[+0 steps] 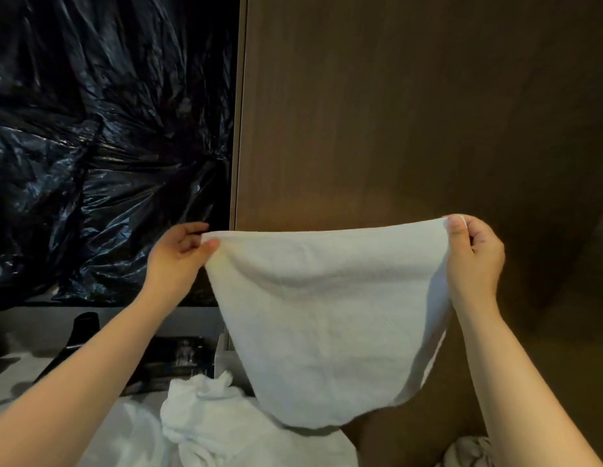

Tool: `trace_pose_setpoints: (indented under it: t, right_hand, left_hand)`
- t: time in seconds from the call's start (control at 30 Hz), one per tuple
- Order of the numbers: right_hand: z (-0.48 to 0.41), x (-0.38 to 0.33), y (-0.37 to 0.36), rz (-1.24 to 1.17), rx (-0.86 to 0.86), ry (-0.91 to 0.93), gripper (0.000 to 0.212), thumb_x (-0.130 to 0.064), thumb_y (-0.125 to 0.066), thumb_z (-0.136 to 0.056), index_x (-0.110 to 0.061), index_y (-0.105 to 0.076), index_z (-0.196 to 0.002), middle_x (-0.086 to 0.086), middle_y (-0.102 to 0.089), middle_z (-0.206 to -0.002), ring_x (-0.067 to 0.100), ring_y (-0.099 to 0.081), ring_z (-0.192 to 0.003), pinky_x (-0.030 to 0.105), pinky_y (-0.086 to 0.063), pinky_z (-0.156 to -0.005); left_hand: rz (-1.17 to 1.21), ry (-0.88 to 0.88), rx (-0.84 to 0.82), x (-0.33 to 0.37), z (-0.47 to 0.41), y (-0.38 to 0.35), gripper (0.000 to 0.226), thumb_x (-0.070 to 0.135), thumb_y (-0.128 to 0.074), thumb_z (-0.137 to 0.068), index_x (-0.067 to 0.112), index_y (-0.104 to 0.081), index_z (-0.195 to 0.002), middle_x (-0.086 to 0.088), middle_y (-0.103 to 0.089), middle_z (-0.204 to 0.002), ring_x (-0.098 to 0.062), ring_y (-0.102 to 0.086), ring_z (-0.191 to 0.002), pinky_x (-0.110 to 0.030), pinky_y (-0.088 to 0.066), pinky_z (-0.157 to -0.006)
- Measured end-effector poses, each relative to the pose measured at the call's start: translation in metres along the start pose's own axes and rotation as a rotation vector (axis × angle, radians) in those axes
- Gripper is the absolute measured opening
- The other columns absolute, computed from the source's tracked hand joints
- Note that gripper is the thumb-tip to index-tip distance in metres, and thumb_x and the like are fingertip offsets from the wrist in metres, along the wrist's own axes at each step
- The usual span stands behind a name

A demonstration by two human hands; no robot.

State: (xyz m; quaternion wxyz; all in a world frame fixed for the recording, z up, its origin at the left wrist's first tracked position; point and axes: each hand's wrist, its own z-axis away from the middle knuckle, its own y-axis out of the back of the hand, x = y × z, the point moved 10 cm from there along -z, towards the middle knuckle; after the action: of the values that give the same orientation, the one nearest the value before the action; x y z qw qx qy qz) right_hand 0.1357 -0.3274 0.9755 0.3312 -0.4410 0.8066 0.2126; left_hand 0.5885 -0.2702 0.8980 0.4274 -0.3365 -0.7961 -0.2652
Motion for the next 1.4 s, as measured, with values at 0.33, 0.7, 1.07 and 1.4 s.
trace_pose_setpoints:
  t: [0.33, 0.7, 1.07, 1.4]
  right_hand:
    - [0.002, 0.019, 0.008, -0.005, 0.049, -0.038, 0.029, -0.035, -0.048, -0.099, -0.015, -0.069, -0.103, -0.002, -0.068, -0.098, 0.009, -0.061, -0.093, 0.038, -0.054, -0.087]
    - [0.045, 0.033, 0.029, -0.034, 0.048, -0.169, 0.033, -0.042, -0.049, -0.098, -0.016, -0.068, -0.088, 0.003, -0.066, -0.085, 0.016, -0.064, -0.083, 0.031, -0.053, -0.077]
    - [0.072, 0.085, -0.001, 0.142, -0.128, -0.258, 0.017, -0.029, -0.055, -0.098, -0.017, -0.067, -0.096, -0.009, -0.063, -0.086, 0.011, -0.06, -0.087, 0.036, -0.051, -0.088]
    - [0.076, 0.097, -0.005, 0.191, -0.12, -0.278, 0.021, -0.031, -0.053, -0.099, -0.016, -0.067, -0.102, -0.003, -0.064, -0.096, 0.013, -0.059, -0.091, 0.027, -0.049, -0.082]
  left_hand:
    - [-0.045, -0.156, 0.148, 0.041, 0.013, 0.007, 0.006, 0.028, -0.045, -0.1, 0.023, -0.049, -0.1, 0.001, -0.054, -0.082, -0.016, -0.052, -0.072, -0.032, -0.042, -0.062]
    - [0.032, -0.163, 0.22, 0.046, 0.048, 0.031, 0.008, 0.025, -0.051, -0.097, 0.019, -0.055, -0.094, 0.013, -0.055, -0.079, 0.01, -0.052, -0.065, -0.015, -0.042, -0.06]
    - [-0.186, 0.077, 0.06, -0.045, 0.039, 0.003, 0.01, 0.029, -0.054, -0.095, 0.03, -0.057, -0.085, 0.007, -0.061, -0.08, -0.013, -0.059, -0.075, -0.024, -0.044, -0.061]
    - [-0.177, 0.066, 0.06, -0.045, 0.041, -0.005, 0.01, 0.027, -0.051, -0.097, 0.029, -0.053, -0.087, 0.0, -0.06, -0.079, -0.019, -0.059, -0.074, -0.024, -0.043, -0.059]
